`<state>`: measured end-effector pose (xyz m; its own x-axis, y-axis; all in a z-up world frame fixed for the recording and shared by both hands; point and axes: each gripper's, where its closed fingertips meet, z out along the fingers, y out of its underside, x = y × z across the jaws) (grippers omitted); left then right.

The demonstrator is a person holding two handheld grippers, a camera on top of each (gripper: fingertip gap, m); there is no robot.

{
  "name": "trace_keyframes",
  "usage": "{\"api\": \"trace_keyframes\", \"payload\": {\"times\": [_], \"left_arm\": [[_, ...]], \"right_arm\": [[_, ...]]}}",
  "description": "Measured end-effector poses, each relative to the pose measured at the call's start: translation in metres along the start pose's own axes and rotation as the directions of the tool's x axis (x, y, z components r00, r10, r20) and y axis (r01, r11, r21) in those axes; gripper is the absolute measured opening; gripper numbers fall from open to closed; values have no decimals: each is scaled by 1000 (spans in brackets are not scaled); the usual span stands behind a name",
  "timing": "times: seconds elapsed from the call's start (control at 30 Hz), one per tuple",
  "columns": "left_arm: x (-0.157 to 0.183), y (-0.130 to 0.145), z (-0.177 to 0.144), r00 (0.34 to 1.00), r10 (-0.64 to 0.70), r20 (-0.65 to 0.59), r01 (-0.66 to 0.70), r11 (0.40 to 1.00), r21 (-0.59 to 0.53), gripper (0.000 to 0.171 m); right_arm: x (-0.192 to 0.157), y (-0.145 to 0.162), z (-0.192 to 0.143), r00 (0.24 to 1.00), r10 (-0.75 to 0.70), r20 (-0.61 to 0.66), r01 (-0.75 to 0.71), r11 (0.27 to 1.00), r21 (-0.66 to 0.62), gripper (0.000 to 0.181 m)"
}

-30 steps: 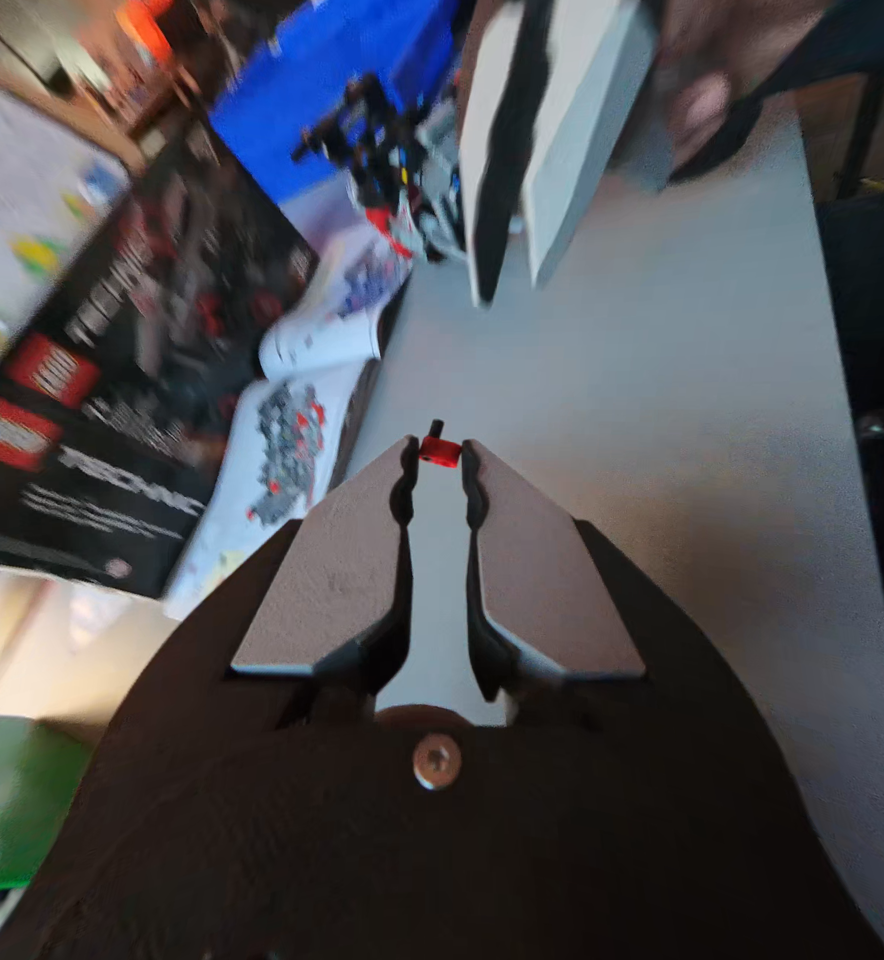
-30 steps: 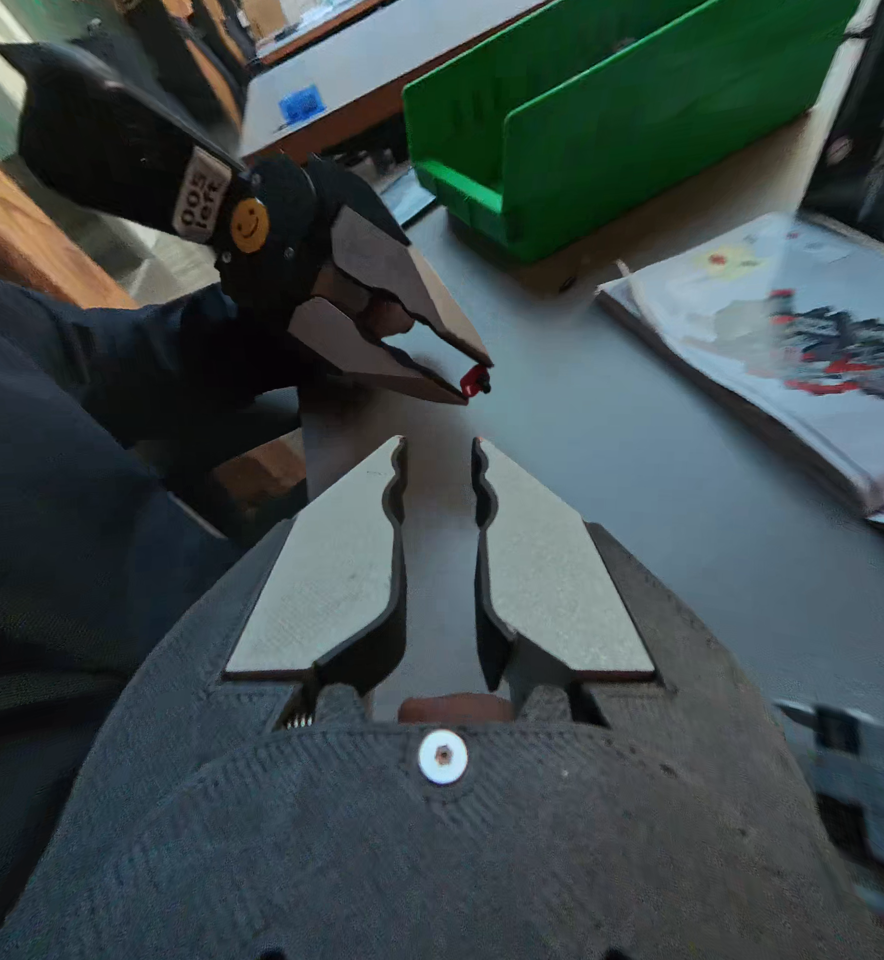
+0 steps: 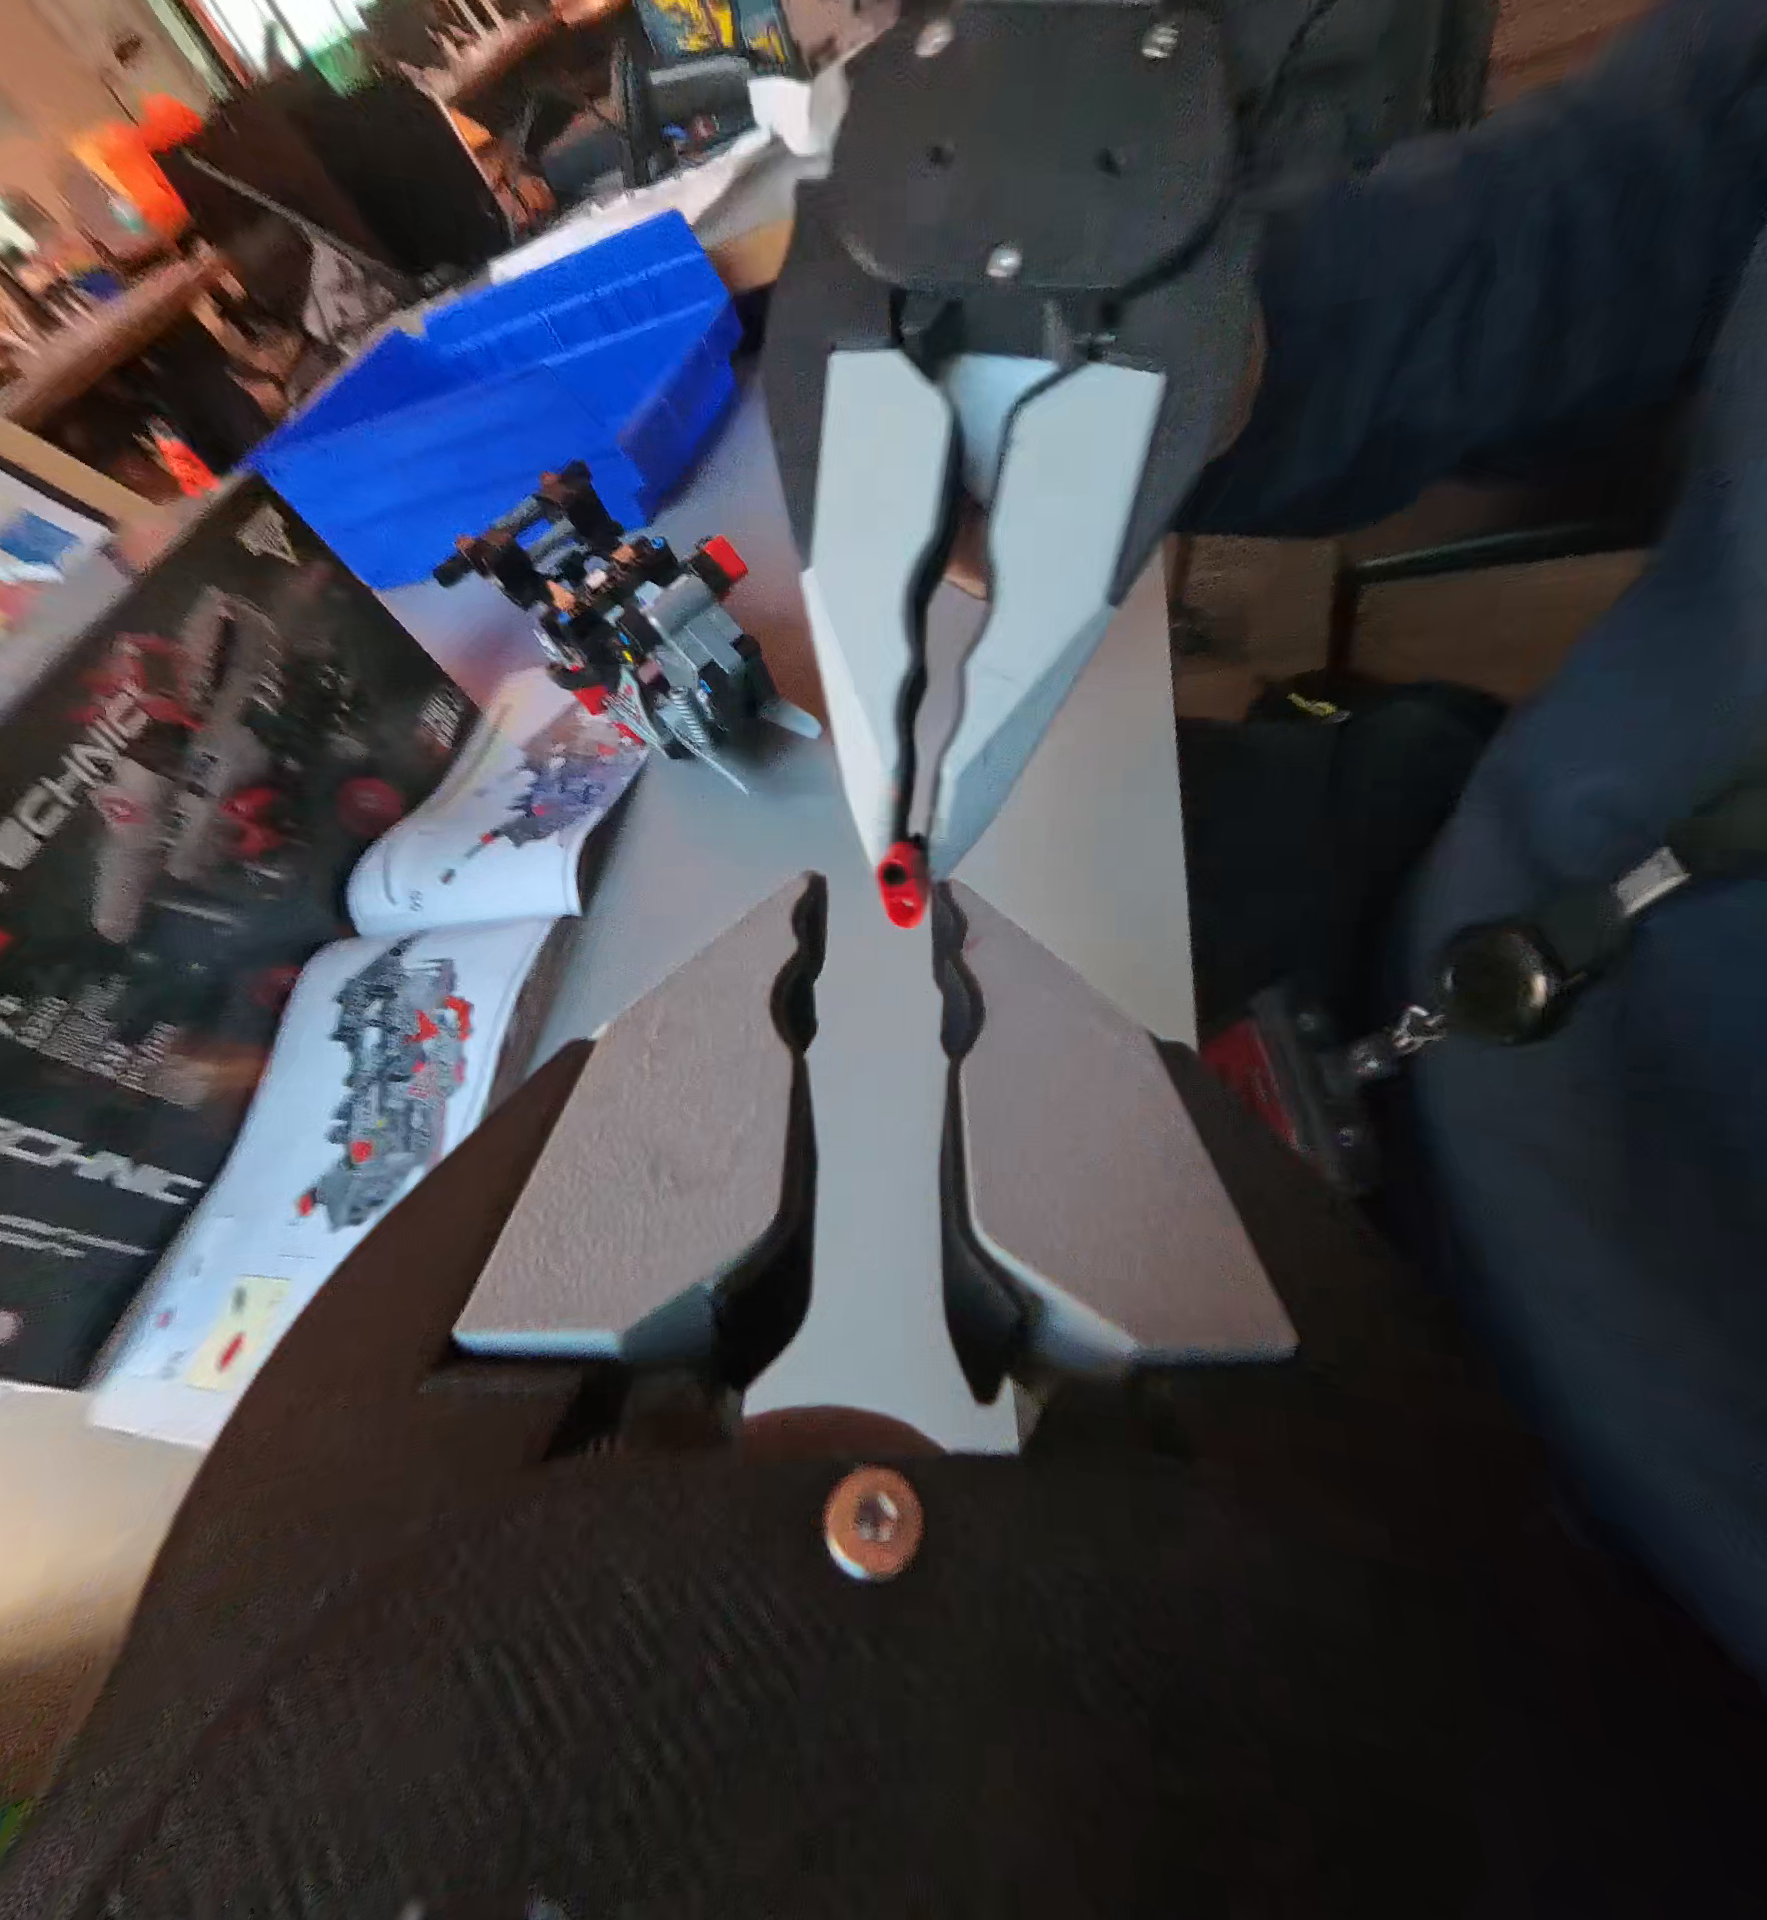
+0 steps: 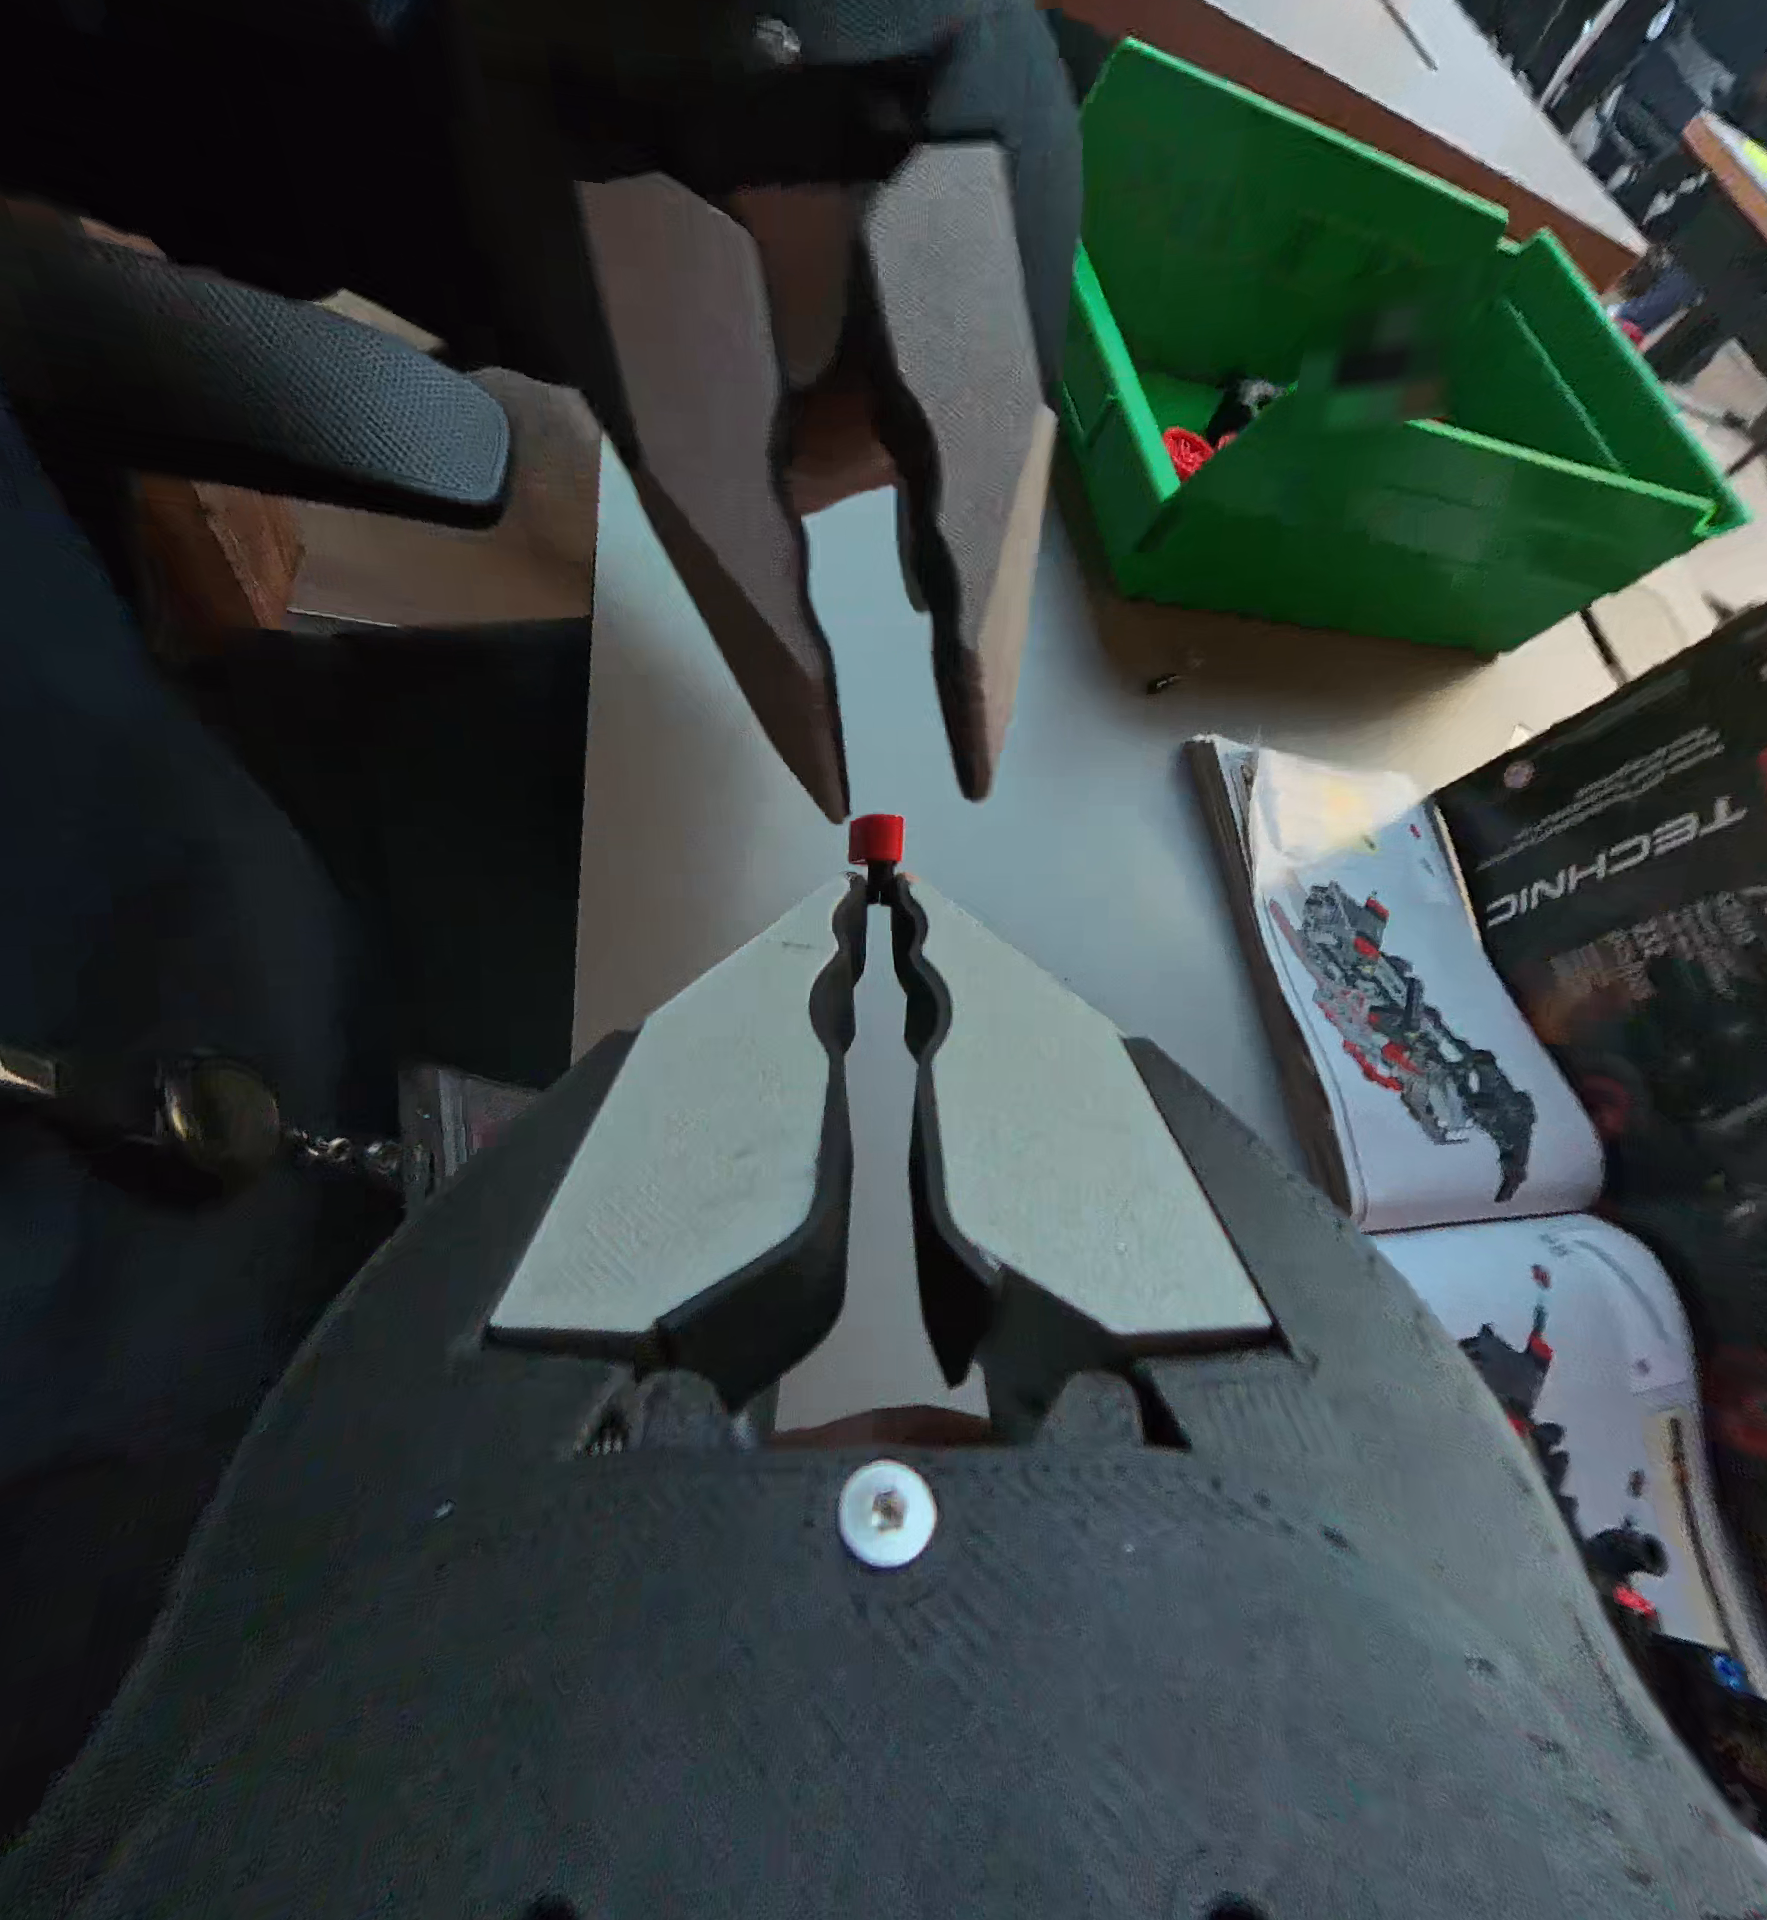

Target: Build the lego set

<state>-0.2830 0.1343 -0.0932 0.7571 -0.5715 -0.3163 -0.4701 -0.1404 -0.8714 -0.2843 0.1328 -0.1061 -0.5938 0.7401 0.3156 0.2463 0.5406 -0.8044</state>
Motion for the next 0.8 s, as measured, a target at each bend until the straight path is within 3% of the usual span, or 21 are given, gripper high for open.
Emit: {"api": "trace_keyframes", "payload": {"times": [0.1, 0.23, 0.8], "left_arm": [[3, 4, 7, 996, -62, -72, 59, 997, -39, 16], [6, 6, 14, 997, -8, -82, 3, 998, -60, 5], [7, 8, 26, 995, 39, -88, -45, 996, -74, 5]], "right_arm": [[1, -1, -2, 998, -56, -29, 56, 998, -2, 0], [2, 2, -5, 993, -109, -52, 107, 994, -28, 0], [2, 16, -8, 996, -78, -38, 75, 994, -83, 1]]}}
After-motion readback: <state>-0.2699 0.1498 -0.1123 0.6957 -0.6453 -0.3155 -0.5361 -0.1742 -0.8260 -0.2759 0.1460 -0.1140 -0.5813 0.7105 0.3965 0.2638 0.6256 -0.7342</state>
